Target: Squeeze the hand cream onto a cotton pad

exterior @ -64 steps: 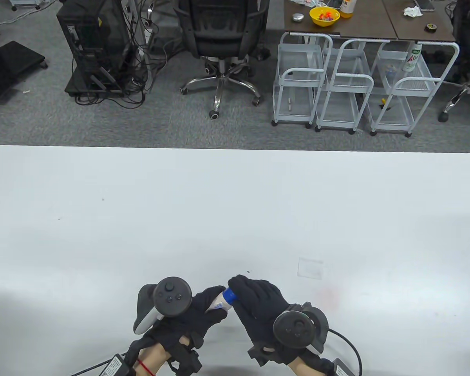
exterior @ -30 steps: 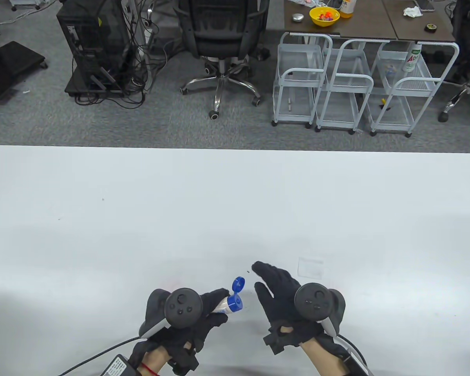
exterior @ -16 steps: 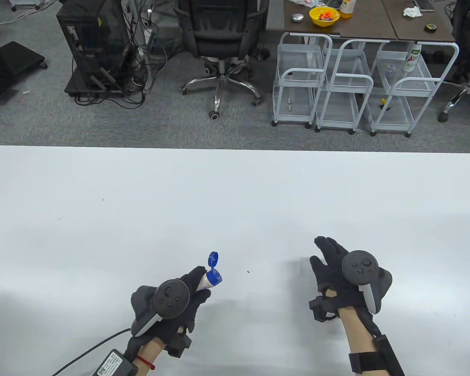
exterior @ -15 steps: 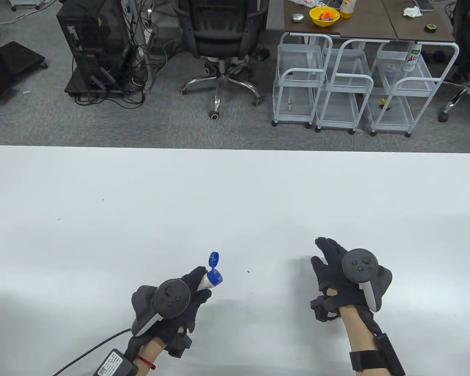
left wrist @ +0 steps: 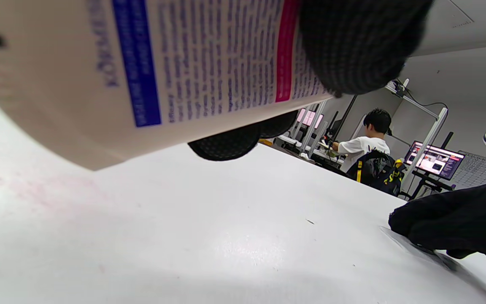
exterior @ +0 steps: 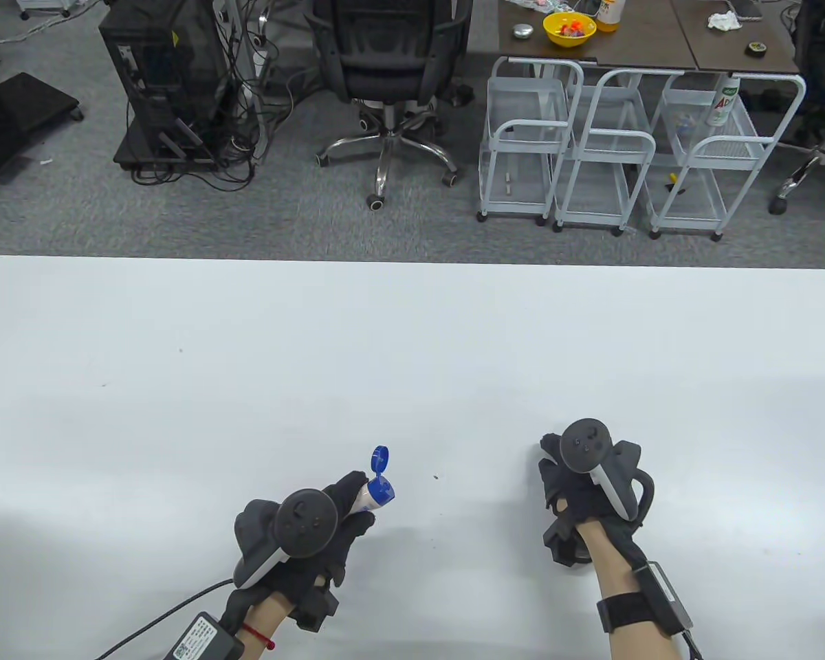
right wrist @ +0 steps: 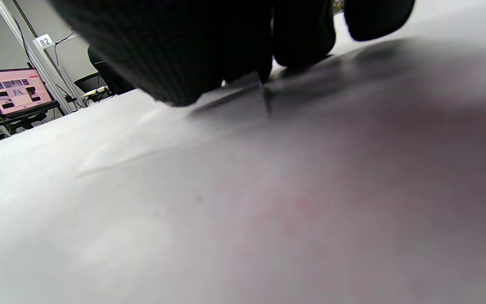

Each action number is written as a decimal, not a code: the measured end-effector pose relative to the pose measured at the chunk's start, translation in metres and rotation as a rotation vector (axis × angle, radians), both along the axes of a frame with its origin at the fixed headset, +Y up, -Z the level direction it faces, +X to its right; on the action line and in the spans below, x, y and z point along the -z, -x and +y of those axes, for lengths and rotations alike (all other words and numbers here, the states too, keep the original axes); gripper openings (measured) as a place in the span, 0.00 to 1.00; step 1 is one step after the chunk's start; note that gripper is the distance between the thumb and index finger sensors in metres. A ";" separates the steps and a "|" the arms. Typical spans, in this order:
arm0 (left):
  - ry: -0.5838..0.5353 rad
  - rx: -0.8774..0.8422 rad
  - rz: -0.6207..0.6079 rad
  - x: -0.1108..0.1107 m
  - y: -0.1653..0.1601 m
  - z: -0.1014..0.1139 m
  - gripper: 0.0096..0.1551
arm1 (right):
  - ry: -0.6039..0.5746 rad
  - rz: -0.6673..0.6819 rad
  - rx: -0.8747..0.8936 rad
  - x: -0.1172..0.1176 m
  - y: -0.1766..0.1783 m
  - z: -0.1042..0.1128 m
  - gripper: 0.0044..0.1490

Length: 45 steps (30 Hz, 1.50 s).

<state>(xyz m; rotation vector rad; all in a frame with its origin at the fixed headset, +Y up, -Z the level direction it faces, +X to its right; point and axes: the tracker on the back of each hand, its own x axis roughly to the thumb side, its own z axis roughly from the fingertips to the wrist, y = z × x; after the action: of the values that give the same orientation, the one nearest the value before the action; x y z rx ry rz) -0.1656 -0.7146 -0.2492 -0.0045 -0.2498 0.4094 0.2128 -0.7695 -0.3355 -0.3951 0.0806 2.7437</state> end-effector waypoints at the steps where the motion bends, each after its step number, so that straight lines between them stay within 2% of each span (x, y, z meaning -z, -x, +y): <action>1: 0.002 0.001 -0.001 0.000 0.000 0.000 0.36 | 0.000 -0.002 0.002 0.000 0.000 0.000 0.26; 5: 0.013 0.009 -0.008 0.001 -0.002 -0.002 0.36 | 0.017 -0.009 0.025 0.001 -0.002 -0.002 0.22; 15: 0.020 0.014 -0.017 0.000 -0.003 -0.002 0.36 | 0.029 0.000 0.061 0.000 -0.004 -0.002 0.22; 19: -0.012 0.009 -0.037 -0.001 -0.003 -0.001 0.36 | 0.023 0.003 0.085 0.000 -0.007 -0.001 0.22; 24: 0.005 -0.032 -0.021 -0.001 0.000 0.000 0.36 | 0.016 0.013 0.213 -0.003 -0.010 0.013 0.23; 27: 0.016 -0.066 -0.027 -0.002 0.001 0.001 0.36 | -0.027 0.012 0.306 -0.008 -0.011 0.024 0.23; 32: 0.018 -0.089 -0.041 -0.005 0.001 0.003 0.36 | -0.063 0.014 0.570 -0.020 -0.009 0.036 0.23; 36: 0.024 -0.098 -0.058 -0.009 -0.001 0.004 0.36 | -0.079 0.066 0.764 -0.035 0.007 0.040 0.24; 40: 0.018 -0.086 -0.076 -0.015 -0.005 0.006 0.36 | -0.033 0.106 0.938 -0.052 0.034 0.045 0.25; 45: -0.010 -0.070 -0.111 -0.020 -0.015 0.008 0.36 | 0.049 0.080 0.978 -0.068 0.057 0.042 0.25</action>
<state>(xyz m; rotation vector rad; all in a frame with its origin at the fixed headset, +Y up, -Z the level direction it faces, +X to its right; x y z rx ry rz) -0.1507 -0.7068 -0.2295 -0.0092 -0.3624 0.4780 0.1560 -0.7271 -0.2672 -0.1780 0.2790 1.7891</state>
